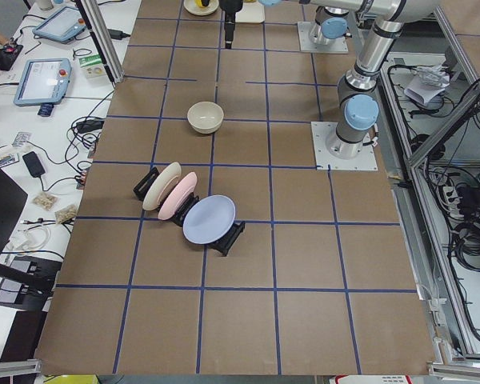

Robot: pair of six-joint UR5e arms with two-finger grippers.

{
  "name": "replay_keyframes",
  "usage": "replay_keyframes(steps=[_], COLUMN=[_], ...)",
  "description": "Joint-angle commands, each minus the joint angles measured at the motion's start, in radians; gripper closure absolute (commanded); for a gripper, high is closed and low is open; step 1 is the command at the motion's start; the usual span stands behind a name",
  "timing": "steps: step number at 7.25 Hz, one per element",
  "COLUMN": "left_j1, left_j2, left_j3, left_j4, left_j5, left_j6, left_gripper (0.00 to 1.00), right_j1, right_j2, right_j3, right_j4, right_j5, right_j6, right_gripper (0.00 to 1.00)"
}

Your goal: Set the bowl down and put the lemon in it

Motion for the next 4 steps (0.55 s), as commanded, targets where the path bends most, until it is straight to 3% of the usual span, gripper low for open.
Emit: replay_keyframes(steps=[1, 4], left_j1=[0.000, 0.011], left_j2=[0.000, -0.002], left_j3=[-0.002, 0.000], left_j4=[-0.001, -0.005], left_j5=[0.002, -0.002], left_j6=[0.000, 0.003], left_gripper=[0.00, 0.00], right_j1=[0.000, -0.006], right_j2=[0.000, 0.000], right_j3=[0.002, 0.000], right_j4=[0.000, 0.000], right_j5=[-0.004, -0.001], right_j6=[0.000, 0.000], right_gripper=[0.00, 0.00])
